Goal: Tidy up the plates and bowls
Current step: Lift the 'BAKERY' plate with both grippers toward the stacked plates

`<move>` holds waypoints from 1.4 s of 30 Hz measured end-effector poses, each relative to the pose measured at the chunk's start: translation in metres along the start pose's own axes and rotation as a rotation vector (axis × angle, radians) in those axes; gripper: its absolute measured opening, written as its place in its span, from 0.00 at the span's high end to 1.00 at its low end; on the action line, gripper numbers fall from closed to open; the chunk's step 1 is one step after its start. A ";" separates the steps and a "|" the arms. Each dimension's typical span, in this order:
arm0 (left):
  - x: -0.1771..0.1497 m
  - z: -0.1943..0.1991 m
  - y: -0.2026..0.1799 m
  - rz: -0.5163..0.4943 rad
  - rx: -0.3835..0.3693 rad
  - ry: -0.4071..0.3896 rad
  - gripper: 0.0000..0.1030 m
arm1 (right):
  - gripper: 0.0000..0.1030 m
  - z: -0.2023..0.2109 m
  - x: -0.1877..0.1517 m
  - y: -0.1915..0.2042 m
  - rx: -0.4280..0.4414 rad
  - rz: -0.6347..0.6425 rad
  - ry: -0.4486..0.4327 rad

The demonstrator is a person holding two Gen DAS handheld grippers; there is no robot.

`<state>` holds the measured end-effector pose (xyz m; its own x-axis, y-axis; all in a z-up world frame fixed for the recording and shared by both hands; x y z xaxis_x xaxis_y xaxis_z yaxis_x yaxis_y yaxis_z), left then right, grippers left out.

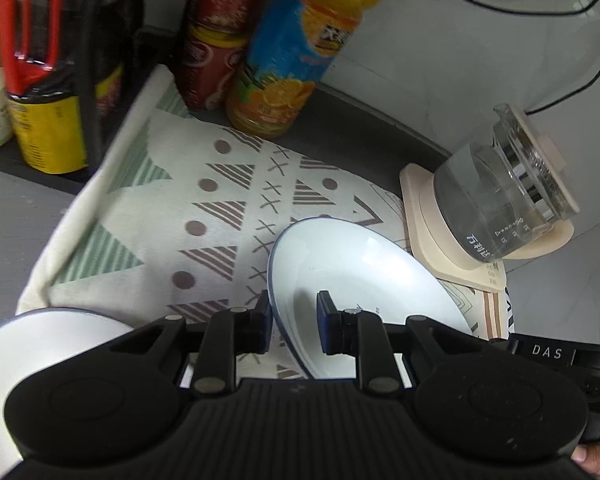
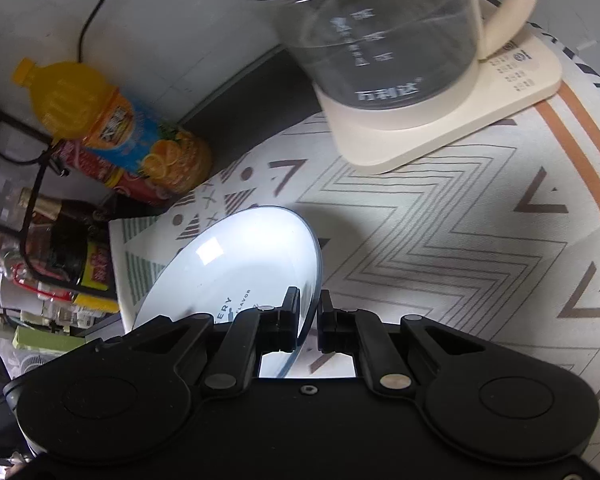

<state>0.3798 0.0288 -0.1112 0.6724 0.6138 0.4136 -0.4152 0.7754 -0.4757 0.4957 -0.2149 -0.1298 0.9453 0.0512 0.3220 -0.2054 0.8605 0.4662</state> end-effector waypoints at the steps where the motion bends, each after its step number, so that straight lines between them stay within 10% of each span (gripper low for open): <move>1: -0.001 0.004 0.003 0.002 -0.001 -0.005 0.80 | 0.92 0.001 -0.002 0.003 0.002 0.004 -0.001; 42: -0.052 0.096 0.106 0.076 -0.020 -0.026 0.80 | 0.90 0.016 -0.123 0.091 -0.016 0.118 -0.026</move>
Point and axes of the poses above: each gripper's, at about its wrist camera, not at the fingertips, and z roughly against the way its jaws point, y to its left, x to its top, the point moved 2 cm from there along -z, roughly the way its jaws point, and after that the axes turned 5 degrees about -x, right-handed, at the moved point
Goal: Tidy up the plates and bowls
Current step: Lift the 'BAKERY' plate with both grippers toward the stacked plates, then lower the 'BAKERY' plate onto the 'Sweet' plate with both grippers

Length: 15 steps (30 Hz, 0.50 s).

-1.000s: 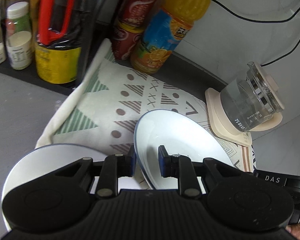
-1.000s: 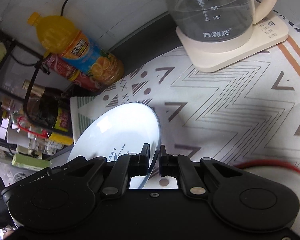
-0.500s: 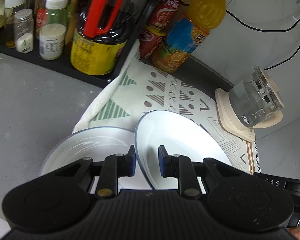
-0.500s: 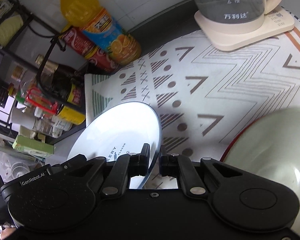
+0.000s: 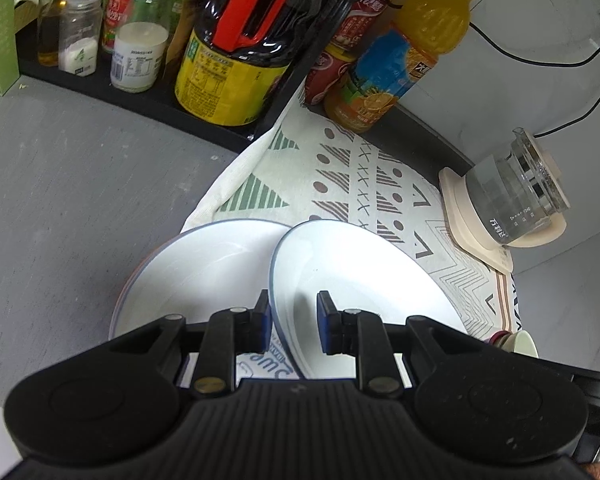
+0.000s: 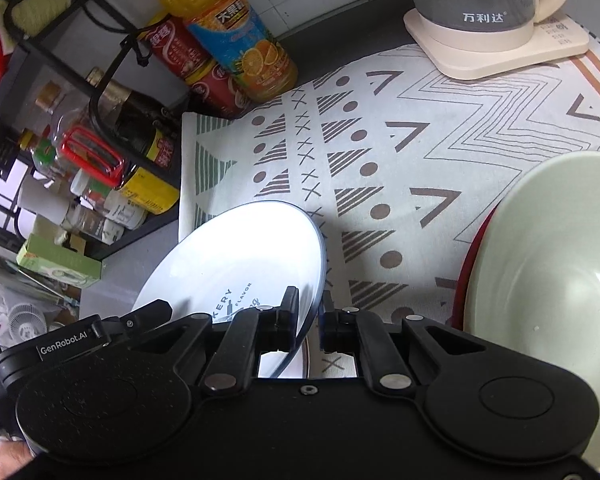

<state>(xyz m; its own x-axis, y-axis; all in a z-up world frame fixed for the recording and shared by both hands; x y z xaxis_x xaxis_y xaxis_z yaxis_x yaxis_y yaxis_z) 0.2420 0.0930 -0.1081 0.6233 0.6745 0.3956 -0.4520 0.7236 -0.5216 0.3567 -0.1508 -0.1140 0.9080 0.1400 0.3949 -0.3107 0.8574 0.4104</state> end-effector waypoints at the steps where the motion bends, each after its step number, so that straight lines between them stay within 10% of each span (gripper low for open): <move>1: -0.001 0.000 0.002 0.003 -0.001 0.002 0.80 | 0.90 0.000 -0.002 0.001 -0.005 0.006 -0.002; 15: -0.019 -0.005 0.026 0.051 0.022 0.040 0.80 | 0.91 -0.003 -0.022 0.012 -0.037 0.063 -0.008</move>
Point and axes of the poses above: each gripper's, at about its wrist camera, not at the fingertips, and z roughly against the way its jaws point, y to its left, x to its top, the point moved 2 cm from there along -z, roughly the way its jaws point, and after that the axes turned 5 degrees about -x, right-handed, at the moved point
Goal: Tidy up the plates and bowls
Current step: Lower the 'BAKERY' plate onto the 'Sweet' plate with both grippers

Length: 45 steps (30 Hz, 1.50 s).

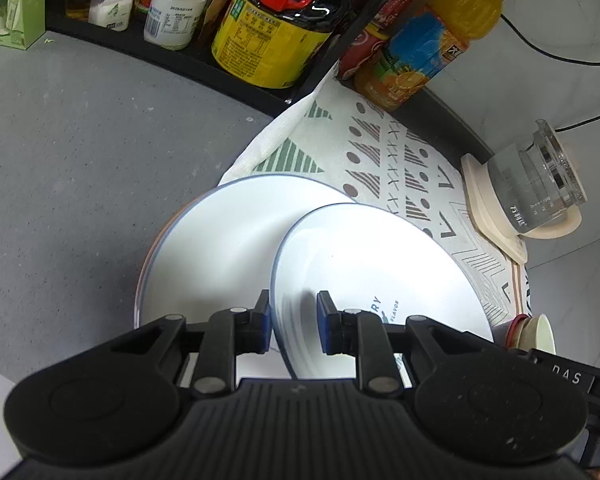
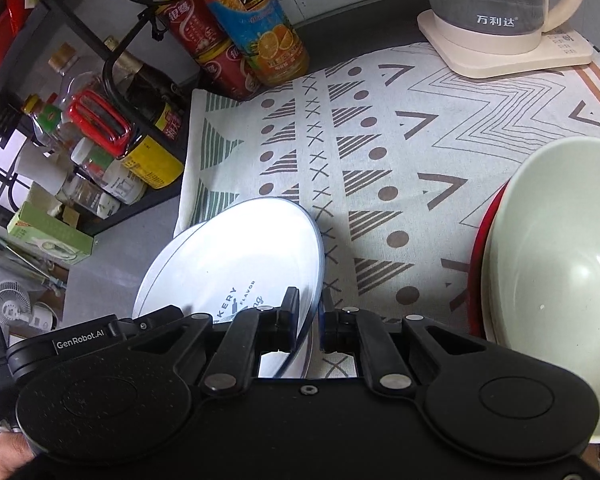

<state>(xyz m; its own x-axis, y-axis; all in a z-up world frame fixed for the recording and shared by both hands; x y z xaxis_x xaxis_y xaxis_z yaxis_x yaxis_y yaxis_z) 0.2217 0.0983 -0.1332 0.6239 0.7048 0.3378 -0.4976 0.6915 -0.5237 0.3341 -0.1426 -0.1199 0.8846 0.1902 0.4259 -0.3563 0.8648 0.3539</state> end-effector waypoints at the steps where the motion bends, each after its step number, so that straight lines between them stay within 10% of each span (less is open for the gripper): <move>1: -0.001 0.000 0.001 -0.001 0.002 0.001 0.80 | 0.90 0.000 -0.001 0.000 -0.001 0.000 0.001; 45: -0.008 -0.004 0.004 -0.079 0.155 0.016 0.73 | 0.95 -0.011 -0.022 0.010 -0.037 -0.014 -0.011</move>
Point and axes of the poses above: each gripper's, at about its wrist camera, not at the fingertips, and z roughly against the way its jaws point, y to its left, x to its top, the point moved 2 cm from there along -z, roughly the way its jaws point, and after that the axes turned 5 degrees about -x, right-handed, at the moved point
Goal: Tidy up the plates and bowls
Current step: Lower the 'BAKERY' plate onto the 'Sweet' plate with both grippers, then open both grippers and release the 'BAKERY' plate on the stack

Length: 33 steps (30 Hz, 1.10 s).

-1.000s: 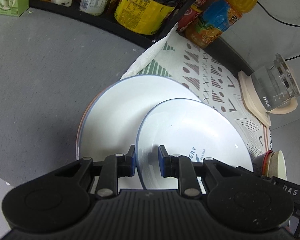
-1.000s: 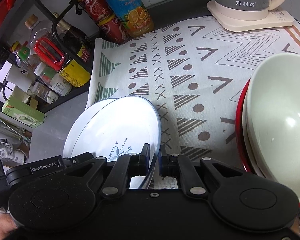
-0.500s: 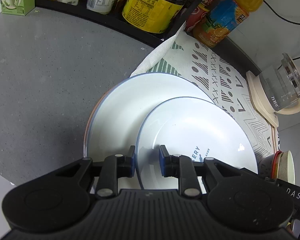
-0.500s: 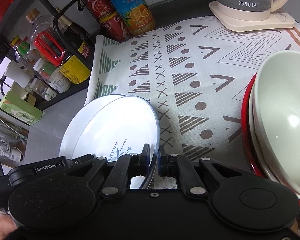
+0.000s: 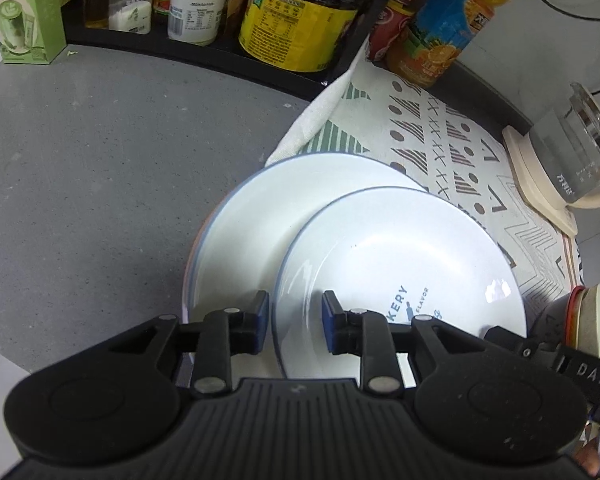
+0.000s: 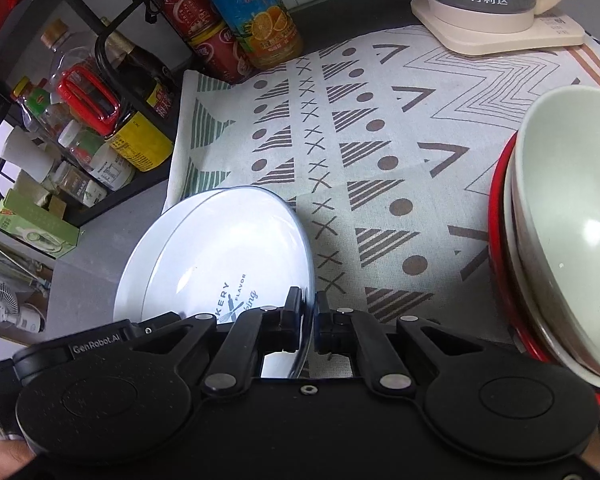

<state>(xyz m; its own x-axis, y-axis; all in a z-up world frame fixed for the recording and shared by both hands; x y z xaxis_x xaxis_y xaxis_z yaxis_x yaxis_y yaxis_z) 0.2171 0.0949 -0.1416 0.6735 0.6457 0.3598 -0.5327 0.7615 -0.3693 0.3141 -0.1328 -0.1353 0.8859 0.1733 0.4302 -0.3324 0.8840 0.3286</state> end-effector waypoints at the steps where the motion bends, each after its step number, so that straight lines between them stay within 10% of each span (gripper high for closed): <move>1: 0.001 0.003 0.000 0.001 -0.002 -0.002 0.71 | 0.95 0.000 0.000 0.000 0.000 0.000 0.000; 9: 0.016 0.033 0.011 0.063 -0.020 -0.091 0.51 | 0.94 -0.002 -0.002 0.000 -0.004 -0.004 -0.002; 33: 0.010 0.013 0.035 0.101 0.022 -0.042 0.51 | 0.85 -0.025 -0.005 0.014 -0.054 0.056 0.015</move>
<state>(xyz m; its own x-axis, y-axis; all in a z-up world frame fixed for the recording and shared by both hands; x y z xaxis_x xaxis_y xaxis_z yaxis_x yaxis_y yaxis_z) 0.1984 0.1283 -0.1395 0.5936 0.7210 0.3576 -0.6087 0.6928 -0.3866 0.3130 -0.1108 -0.1540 0.8714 0.2297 0.4336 -0.3643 0.8948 0.2582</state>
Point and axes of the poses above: each gripper's, at about its wrist camera, not at the fingertips, and z roughly against the way its jaws point, y to its left, x to its top, the point moved 2 cm from there along -z, roughly the way its jaws point, and after that the axes turned 5 degrees about -x, right-handed, at the moved point
